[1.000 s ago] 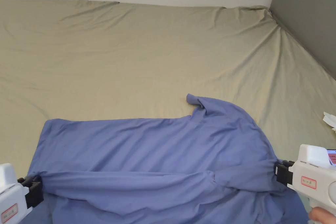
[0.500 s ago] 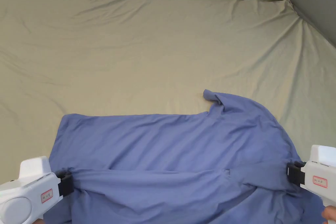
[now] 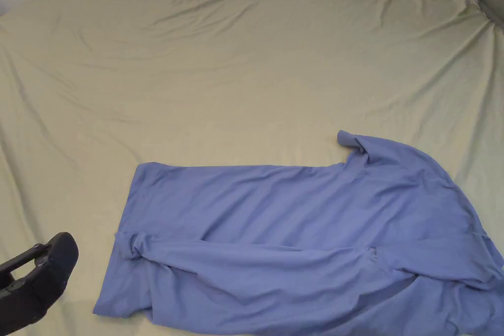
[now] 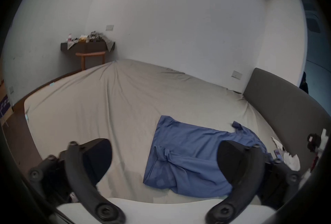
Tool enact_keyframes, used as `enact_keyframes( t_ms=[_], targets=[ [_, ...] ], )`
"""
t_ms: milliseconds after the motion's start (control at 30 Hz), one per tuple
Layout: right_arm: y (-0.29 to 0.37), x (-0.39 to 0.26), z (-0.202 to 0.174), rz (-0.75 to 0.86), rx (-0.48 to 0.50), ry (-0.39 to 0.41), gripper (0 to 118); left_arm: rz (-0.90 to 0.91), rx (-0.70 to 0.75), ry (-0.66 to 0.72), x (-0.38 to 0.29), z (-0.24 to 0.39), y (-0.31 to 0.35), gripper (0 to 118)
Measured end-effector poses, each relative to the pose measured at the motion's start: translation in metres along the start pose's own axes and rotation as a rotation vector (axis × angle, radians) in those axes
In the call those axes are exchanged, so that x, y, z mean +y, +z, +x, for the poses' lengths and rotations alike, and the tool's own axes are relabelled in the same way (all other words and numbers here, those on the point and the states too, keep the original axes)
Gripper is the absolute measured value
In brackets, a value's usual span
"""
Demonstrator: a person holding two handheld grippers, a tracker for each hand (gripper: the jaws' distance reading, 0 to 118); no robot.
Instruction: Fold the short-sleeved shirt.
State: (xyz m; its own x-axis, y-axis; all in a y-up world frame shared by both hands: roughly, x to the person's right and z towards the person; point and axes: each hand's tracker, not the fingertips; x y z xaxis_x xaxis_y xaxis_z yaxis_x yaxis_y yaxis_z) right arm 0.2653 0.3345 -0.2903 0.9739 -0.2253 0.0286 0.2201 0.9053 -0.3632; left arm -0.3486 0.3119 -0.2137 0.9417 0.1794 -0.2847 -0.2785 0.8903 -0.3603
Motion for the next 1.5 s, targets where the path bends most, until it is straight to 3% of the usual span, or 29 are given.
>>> enact_keyframes(
  t_ms=[67,100,133,167,233,267,633,900,1233,1267,1300,1333,1367,1433,1500],
  targets=[
    [0.009,0.0,-0.003,0.002,-0.006,0.015,85,-0.006,0.005,-0.005,-0.001,0.002,0.012,60],
    [0.014,0.0,-0.005,0.004,-0.019,0.026,55,0.006,0.009,-0.022,-0.001,0.003,0.017,37],
    [0.02,-0.002,-0.007,0.025,-0.026,0.043,3,0.021,0.013,-0.047,-0.002,0.003,0.024,10],
    [0.02,-0.002,-0.01,0.044,-0.049,0.059,1,0.035,0.025,-0.073,-0.002,0.006,0.028,0],
    [0.028,-0.001,-0.016,0.079,-0.105,0.096,0,0.067,0.039,-0.118,-0.002,0.01,0.035,0],
    [0.03,0.001,-0.018,0.069,-0.084,0.111,0,0.069,0.024,-0.123,-0.005,0.008,0.038,0],
    [0.024,0.0,-0.023,0.053,-0.081,0.092,0,-0.138,0.002,-0.096,-0.032,-0.002,-0.008,0],
    [0.019,-0.006,-0.015,0.026,-0.092,0.077,0,-0.181,-0.012,-0.044,-0.042,-0.005,-0.022,0],
    [0.014,-0.015,-0.009,-0.001,-0.105,0.071,0,-0.401,-0.019,-0.054,-0.077,-0.015,-0.107,0],
    [0.014,-0.016,-0.008,-0.006,-0.108,0.073,0,-0.443,-0.004,-0.061,-0.078,-0.016,-0.113,11],
    [0.014,-0.016,-0.006,-0.009,-0.11,0.072,0,-0.48,0.001,-0.054,-0.079,-0.017,-0.118,48],
    [0.014,-0.016,-0.004,-0.01,-0.107,0.069,0,-0.463,0.014,-0.062,-0.081,-0.017,-0.121,109],
    [0.013,-0.019,-0.005,-0.016,-0.109,0.068,0,-0.449,0.027,-0.092,-0.085,-0.016,-0.124,118],
    [0.012,-0.021,-0.004,-0.022,-0.113,0.067,0,-0.431,0.016,-0.168,-0.086,-0.013,-0.126,118],
    [0.01,-0.024,-0.004,-0.03,-0.113,0.064,0,-0.451,0.008,-0.124,-0.093,0.0,-0.129,108]
  ],
)
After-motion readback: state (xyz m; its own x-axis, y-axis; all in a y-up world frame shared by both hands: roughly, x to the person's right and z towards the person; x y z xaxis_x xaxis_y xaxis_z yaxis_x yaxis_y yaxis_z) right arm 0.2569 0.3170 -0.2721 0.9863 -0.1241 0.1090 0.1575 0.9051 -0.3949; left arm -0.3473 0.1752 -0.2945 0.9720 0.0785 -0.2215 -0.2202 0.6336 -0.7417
